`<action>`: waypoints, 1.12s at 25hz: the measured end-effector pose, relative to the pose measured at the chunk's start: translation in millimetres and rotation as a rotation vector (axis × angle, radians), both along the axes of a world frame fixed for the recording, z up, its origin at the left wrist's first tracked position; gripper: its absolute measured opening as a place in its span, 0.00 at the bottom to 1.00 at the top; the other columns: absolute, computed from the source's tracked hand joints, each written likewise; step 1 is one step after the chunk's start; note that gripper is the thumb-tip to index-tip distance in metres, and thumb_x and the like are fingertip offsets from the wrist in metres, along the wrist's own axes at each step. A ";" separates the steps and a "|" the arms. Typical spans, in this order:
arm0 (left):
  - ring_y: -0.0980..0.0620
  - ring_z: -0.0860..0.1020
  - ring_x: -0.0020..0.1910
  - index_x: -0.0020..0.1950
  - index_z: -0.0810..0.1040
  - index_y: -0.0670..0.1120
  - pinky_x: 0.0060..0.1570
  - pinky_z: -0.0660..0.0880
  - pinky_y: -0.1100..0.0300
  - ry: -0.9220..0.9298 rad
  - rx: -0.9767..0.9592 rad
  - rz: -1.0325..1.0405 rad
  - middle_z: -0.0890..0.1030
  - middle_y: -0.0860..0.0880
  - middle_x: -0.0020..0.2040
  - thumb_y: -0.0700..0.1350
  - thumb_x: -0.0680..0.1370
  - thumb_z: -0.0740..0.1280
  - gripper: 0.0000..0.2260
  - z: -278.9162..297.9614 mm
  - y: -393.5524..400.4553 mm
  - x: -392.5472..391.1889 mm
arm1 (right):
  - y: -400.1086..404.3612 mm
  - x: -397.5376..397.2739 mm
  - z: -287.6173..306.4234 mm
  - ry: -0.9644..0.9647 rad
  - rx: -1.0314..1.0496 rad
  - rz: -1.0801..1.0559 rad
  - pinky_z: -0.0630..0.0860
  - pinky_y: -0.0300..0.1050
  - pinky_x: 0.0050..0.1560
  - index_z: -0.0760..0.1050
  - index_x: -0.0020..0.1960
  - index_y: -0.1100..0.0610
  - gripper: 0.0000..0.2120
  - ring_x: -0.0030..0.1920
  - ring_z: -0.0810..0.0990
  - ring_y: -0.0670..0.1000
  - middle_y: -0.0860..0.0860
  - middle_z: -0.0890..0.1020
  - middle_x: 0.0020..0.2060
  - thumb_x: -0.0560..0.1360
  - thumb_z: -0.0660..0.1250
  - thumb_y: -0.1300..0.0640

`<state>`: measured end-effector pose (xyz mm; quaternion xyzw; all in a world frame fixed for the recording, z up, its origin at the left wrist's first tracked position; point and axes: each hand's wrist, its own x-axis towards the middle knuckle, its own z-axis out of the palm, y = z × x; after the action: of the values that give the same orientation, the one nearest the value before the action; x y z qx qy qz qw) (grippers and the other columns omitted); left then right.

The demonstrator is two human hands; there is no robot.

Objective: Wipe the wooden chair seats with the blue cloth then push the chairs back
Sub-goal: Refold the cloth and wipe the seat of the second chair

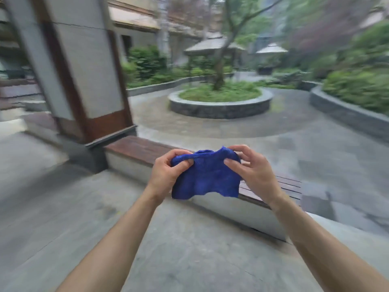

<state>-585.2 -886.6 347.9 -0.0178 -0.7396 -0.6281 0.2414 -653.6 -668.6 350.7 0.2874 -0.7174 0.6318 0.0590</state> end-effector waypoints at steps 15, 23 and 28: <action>0.56 0.81 0.42 0.48 0.84 0.49 0.41 0.76 0.66 -0.106 0.027 -1.147 0.85 0.53 0.42 0.44 0.74 0.72 0.04 -30.3 302.2 -176.4 | 246.5 62.5 -15.8 -0.101 0.047 -1.106 0.80 0.49 0.40 0.81 0.50 0.42 0.10 0.40 0.83 0.52 0.49 0.85 0.44 0.76 0.73 0.58; 0.58 0.81 0.43 0.50 0.84 0.45 0.44 0.74 0.66 -0.130 0.014 -1.472 0.85 0.53 0.43 0.39 0.76 0.72 0.04 -43.8 441.0 -113.4 | 319.9 165.9 -26.2 -0.072 0.062 -1.473 0.78 0.44 0.46 0.82 0.47 0.40 0.13 0.43 0.81 0.46 0.44 0.86 0.42 0.74 0.73 0.60; 0.56 0.82 0.48 0.49 0.85 0.48 0.48 0.76 0.63 -0.130 -0.037 -1.585 0.86 0.51 0.45 0.40 0.76 0.72 0.05 -43.9 533.6 -71.6 | 391.4 222.1 -39.0 -0.057 0.051 -1.583 0.79 0.49 0.48 0.81 0.49 0.40 0.12 0.46 0.82 0.47 0.44 0.86 0.44 0.74 0.73 0.58</action>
<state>-656.8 -353.1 304.0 -0.5061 -0.5296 -0.6002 -0.3212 -431.5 -277.2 311.7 -0.3234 -0.7241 0.3924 0.4659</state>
